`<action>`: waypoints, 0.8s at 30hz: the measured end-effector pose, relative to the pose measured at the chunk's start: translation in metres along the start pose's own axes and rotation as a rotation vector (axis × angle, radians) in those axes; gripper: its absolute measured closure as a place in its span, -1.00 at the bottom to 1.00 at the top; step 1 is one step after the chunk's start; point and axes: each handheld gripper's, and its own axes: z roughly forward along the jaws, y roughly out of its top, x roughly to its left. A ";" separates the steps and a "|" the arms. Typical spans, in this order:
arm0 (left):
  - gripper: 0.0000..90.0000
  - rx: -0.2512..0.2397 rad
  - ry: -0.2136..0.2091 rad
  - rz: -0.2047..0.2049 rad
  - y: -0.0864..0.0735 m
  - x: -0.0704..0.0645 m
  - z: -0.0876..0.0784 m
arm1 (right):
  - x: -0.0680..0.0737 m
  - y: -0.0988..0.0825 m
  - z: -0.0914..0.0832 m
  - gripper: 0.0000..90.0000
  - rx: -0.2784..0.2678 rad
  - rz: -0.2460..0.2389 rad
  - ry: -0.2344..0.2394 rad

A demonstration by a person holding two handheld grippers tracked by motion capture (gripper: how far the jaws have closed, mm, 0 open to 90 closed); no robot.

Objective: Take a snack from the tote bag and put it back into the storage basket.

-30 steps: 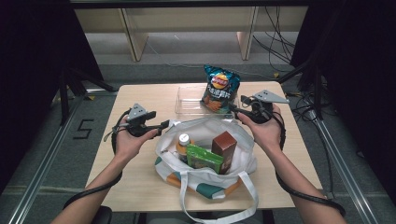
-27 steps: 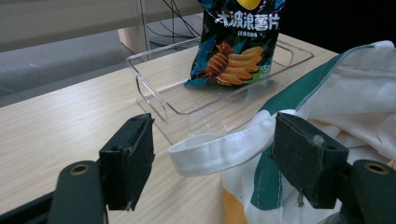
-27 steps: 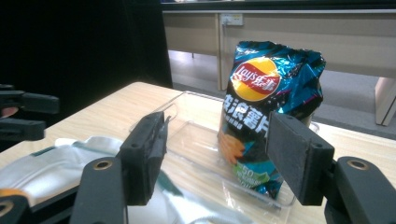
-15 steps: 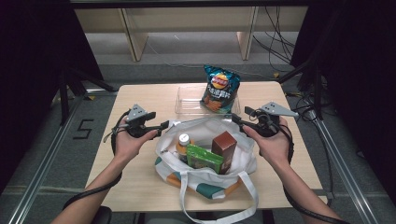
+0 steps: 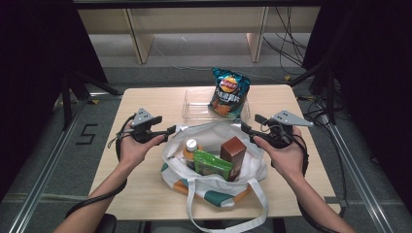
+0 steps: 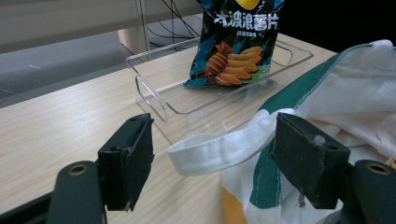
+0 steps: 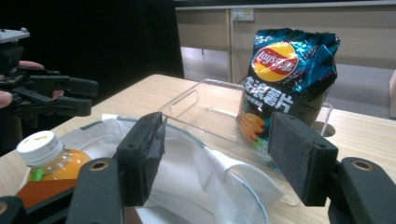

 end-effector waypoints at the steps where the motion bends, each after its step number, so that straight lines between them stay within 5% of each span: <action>1: -0.38 0.000 0.000 0.003 0.000 0.000 0.000 | 0.003 0.000 -0.002 -0.19 -0.006 0.003 0.006; 24: -0.38 -0.003 0.002 0.001 0.002 0.001 0.000 | 0.043 -0.006 -0.021 -0.26 -0.016 -0.022 0.093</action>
